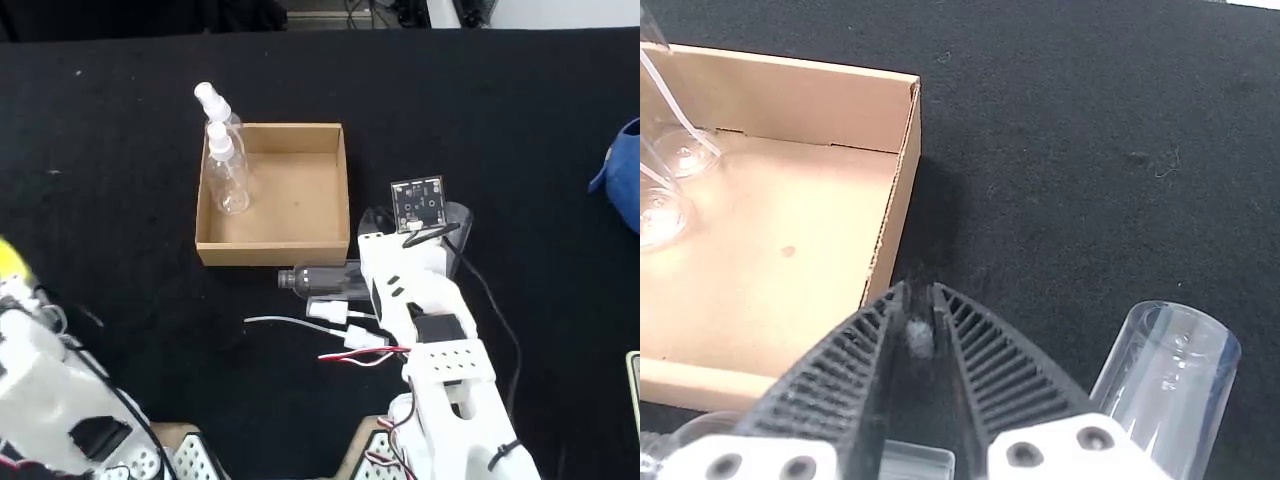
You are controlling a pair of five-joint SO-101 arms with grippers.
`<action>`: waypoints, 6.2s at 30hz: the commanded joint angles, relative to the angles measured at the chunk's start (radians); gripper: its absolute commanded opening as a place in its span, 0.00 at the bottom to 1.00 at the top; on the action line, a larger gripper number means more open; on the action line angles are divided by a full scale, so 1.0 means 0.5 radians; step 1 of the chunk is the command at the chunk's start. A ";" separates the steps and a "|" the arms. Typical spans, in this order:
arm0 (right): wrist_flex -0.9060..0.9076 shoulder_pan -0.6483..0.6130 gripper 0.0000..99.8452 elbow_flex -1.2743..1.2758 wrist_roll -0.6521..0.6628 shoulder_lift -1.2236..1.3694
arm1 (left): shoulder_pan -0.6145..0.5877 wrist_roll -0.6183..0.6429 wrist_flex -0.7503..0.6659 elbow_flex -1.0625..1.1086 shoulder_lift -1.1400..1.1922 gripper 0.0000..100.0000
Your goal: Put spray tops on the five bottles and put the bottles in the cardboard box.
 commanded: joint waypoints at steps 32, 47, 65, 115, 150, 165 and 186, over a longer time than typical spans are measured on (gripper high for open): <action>-0.049 0.120 0.01 -0.044 0.012 -0.075 | 1.760 0.132 1.706 0.244 -2.295 0.03; -0.049 0.120 0.01 -0.048 0.012 -0.075 | 1.892 0.215 1.903 0.032 -2.111 0.03; -0.049 0.074 0.01 -0.044 0.012 -0.075 | 1.901 0.230 1.246 0.011 -1.378 0.03; -0.049 0.064 0.01 -0.041 0.012 -0.075 | 1.956 0.215 1.476 -0.103 -1.243 0.03; -0.049 0.064 0.01 -0.044 0.012 -0.075 | 1.972 0.218 1.142 -0.201 -0.770 0.03; -0.049 0.064 0.01 -0.044 0.012 -0.075 | 1.984 0.218 1.132 -0.121 -0.770 0.21; -0.049 0.064 0.01 -0.044 0.012 -0.075 | 1.877 0.215 1.145 -0.051 -0.939 0.28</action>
